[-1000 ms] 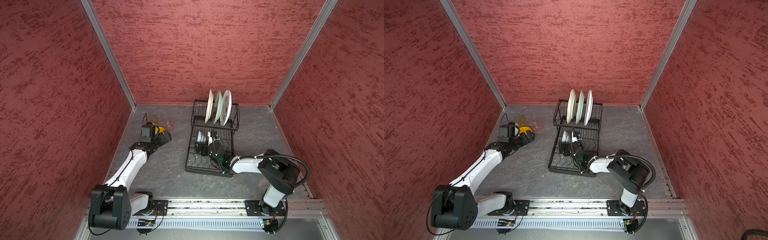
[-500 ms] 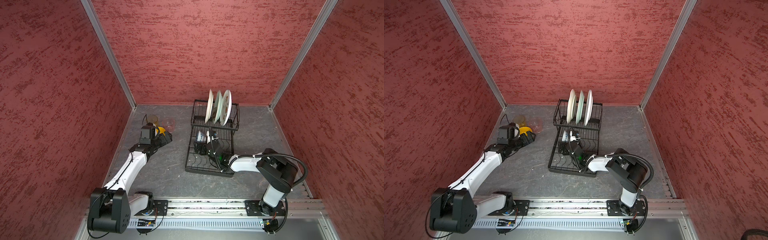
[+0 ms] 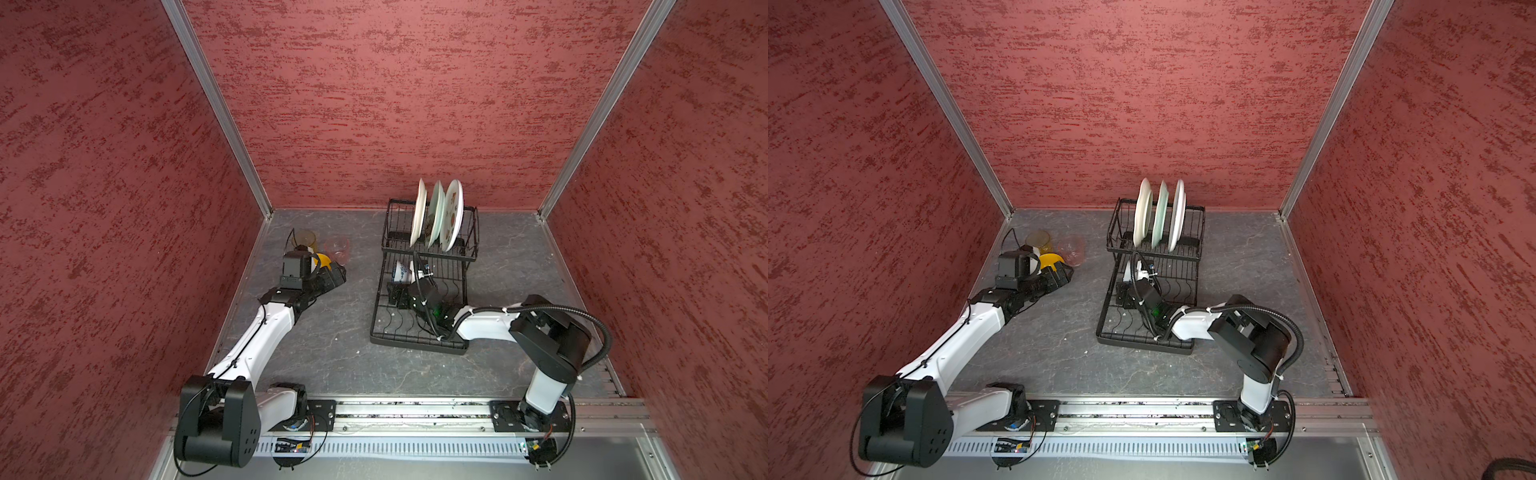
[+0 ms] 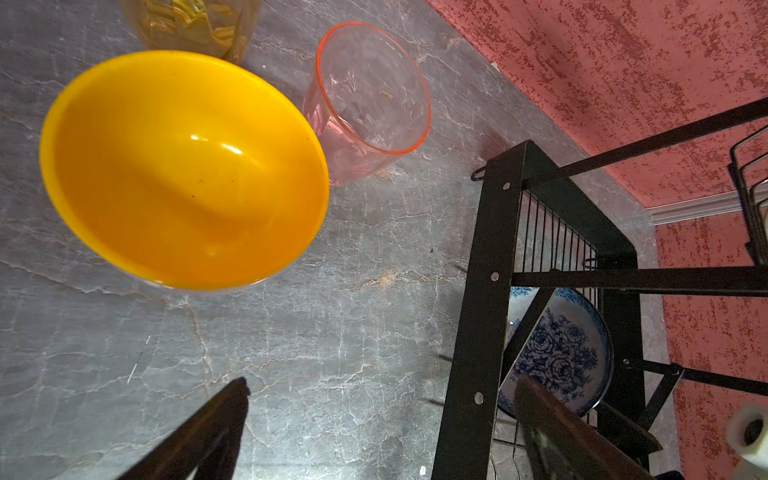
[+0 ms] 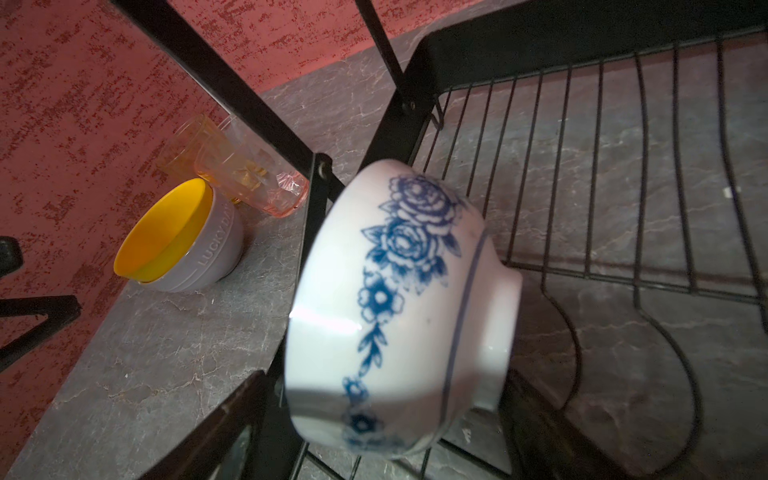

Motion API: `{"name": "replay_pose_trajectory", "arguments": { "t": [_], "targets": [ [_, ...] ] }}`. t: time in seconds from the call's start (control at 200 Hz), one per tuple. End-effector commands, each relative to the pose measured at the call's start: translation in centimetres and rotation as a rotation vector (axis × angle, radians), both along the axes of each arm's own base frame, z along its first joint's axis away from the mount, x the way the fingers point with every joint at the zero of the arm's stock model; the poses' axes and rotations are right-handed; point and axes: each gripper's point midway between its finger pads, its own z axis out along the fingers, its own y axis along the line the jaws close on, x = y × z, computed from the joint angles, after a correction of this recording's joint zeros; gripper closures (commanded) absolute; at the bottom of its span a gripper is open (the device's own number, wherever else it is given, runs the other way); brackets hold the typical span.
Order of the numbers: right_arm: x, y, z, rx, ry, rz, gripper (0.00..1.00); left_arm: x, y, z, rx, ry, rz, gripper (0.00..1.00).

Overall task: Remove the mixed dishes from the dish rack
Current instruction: 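Move the right gripper onto the blue-and-white floral bowl's rim in the rack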

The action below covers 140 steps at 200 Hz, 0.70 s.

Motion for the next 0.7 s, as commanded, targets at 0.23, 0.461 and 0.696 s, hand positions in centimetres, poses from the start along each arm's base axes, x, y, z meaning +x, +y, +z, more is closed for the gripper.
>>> {"name": "replay_pose_trajectory", "arguments": {
  "t": [0.23, 0.461, 0.696],
  "targets": [
    [0.3, 0.5, 0.1, -0.008, -0.009, 0.0, 0.17, 0.0, -0.5, -0.1, -0.008, -0.013, -0.018, 0.0],
    [0.6, -0.3, -0.1, -0.061, -0.003, -0.033, 0.07, 0.1, -0.8, -0.3, -0.016, -0.011, -0.029, 0.0],
    [1.0, -0.2, -0.8, -0.08, 0.013, -0.037, 0.03, 0.2, -0.9, -0.9, -0.011, 0.01, -0.036, 0.0]
  ]
}}
